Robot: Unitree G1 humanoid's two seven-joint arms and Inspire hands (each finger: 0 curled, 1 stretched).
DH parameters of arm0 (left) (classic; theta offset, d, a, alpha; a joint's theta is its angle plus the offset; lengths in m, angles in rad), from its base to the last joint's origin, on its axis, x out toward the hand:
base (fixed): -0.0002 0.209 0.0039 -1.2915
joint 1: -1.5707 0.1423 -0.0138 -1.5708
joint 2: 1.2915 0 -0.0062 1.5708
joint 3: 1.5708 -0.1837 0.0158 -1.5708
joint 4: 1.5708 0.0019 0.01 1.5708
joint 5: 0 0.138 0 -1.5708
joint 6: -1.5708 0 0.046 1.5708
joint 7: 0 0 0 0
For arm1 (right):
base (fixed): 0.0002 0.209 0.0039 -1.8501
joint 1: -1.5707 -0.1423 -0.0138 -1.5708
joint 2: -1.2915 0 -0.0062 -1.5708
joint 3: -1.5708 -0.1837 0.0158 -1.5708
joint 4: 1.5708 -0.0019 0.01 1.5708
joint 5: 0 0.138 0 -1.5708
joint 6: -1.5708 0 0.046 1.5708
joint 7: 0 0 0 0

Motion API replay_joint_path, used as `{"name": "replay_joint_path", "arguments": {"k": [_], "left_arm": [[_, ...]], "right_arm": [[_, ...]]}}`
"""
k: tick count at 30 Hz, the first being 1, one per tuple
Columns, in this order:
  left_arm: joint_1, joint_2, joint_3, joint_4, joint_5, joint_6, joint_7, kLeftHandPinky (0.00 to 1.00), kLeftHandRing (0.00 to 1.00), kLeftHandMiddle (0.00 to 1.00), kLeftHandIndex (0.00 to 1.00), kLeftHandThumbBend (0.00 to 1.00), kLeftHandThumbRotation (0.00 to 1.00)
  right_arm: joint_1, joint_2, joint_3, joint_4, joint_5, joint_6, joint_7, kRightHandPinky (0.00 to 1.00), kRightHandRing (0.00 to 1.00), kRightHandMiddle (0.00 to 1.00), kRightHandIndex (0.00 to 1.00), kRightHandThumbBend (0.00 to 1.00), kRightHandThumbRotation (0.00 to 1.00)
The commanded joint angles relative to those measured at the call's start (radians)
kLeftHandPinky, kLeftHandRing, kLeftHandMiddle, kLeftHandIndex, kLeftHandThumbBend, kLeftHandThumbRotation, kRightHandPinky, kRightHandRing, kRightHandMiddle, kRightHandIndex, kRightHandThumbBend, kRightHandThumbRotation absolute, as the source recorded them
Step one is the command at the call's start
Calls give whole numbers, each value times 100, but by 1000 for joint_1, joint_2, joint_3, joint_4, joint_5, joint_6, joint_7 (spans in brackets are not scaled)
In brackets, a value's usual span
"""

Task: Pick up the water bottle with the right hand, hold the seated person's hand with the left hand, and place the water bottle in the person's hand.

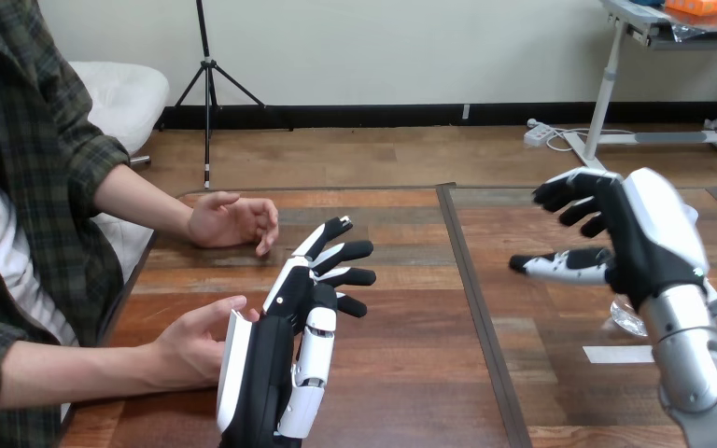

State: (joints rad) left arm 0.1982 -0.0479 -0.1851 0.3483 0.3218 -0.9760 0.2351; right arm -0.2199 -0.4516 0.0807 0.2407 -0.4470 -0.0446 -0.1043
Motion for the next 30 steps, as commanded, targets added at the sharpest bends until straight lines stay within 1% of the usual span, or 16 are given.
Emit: {"name": "replay_joint_path", "arguments": {"k": [1,7,11,13,18,25,30], "left_arm": [[-33,-9,4,-26,4,-13,4,53,68,76,85,8,100],[-32,-9,4,-27,3,-12,3,53,68,76,85,9,100],[-33,-9,4,-26,3,-14,3,53,68,76,85,10,100],[-35,-8,5,-22,5,-18,5,53,68,76,85,10,100],[-35,-9,5,-22,5,-18,5,54,68,76,85,10,100],[-34,-10,4,-21,3,-18,5,54,68,76,85,10,100],[-34,-11,4,-22,6,-17,7,54,68,76,85,10,100]], "right_arm": [[-21,11,2,-55,-3,-18,-1,58,64,68,63,73,0],[-14,19,9,-67,-12,-13,9,59,65,68,64,73,0],[-10,20,14,-68,-18,-26,5,59,66,69,64,74,0],[-8,23,14,-73,-18,-24,6,60,66,69,64,74,0],[-5,26,16,-73,-9,-41,4,60,66,69,64,74,0],[-5,28,15,-76,-5,-46,3,59,65,69,64,74,0],[-5,24,12,-74,-7,-67,-8,58,64,68,64,74,0]]}}
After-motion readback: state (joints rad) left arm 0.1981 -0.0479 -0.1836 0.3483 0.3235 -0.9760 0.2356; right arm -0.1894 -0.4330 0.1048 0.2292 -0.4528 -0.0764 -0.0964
